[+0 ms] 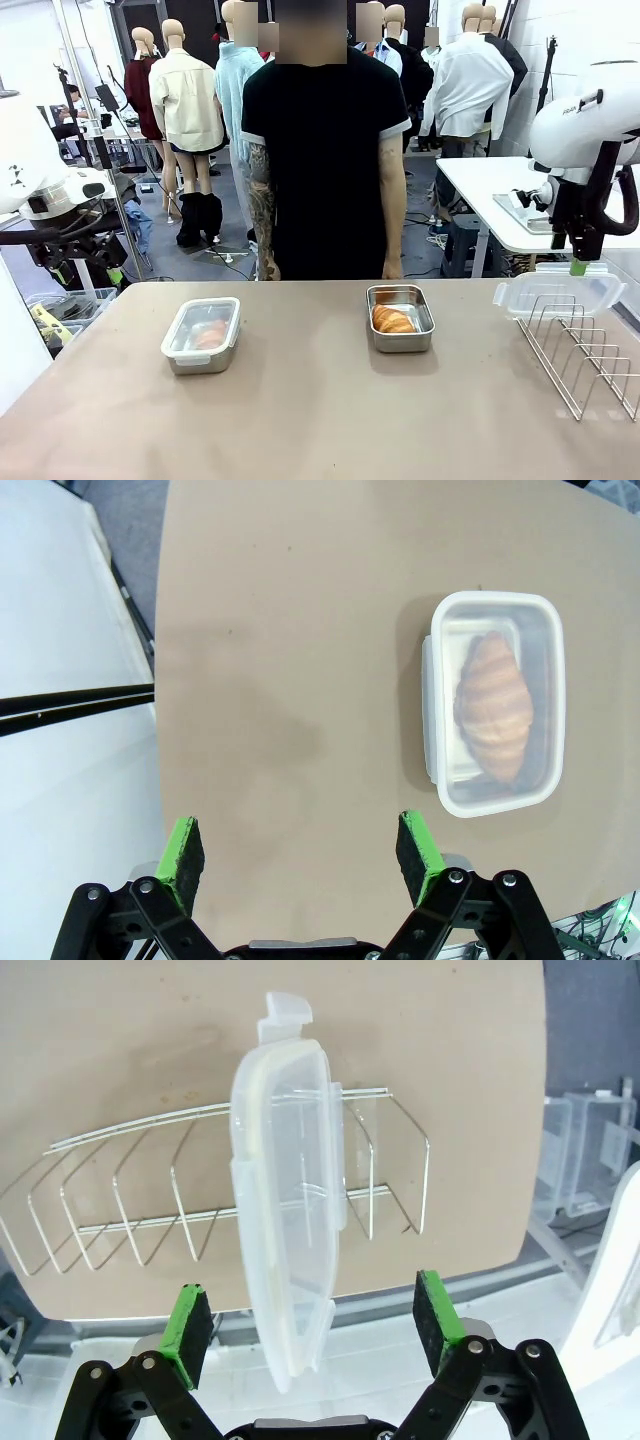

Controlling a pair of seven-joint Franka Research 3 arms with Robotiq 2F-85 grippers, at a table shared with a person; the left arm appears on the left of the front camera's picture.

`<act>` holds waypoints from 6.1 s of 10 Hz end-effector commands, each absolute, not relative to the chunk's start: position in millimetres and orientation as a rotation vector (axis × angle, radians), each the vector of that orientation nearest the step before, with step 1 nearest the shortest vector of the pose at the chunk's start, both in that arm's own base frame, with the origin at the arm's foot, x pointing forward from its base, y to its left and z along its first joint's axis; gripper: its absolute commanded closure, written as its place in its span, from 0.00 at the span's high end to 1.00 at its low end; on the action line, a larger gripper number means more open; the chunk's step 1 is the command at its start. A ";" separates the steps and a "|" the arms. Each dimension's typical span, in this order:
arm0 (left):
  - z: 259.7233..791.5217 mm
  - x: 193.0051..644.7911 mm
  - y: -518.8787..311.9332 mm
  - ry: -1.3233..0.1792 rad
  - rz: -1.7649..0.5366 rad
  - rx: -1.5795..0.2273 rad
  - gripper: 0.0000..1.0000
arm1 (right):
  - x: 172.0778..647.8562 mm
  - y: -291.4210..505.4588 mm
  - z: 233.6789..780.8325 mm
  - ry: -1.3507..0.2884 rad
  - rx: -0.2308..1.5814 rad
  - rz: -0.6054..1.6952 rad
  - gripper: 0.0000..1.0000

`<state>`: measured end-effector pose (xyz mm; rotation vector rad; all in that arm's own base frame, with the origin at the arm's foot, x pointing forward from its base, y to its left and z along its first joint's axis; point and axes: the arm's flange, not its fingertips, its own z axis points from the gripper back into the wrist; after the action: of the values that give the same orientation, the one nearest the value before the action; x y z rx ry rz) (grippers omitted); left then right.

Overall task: Place the bread in airtight containers.
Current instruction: Pick up one Airtight Container lid and hand it to the human, then release when the human grabs the Airtight Container lid.

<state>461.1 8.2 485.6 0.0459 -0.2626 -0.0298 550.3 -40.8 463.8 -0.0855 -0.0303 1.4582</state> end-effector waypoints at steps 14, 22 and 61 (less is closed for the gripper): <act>485.3 458.9 8.2 -0.263 -0.013 0.052 1.00 | 610.9 -47.3 444.0 0.086 0.006 1.419 0.00; 485.3 458.9 8.2 -0.263 -0.013 0.052 1.00 | 602.0 -41.9 451.3 0.076 0.016 1.425 0.00; 485.3 458.9 8.2 -0.263 -0.013 0.052 1.00 | 511.2 -42.6 553.1 -0.183 0.001 1.579 1.00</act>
<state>461.0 8.2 485.5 0.0459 -0.2624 -0.0299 523.7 -37.7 554.0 -0.0259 -0.1112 1.5406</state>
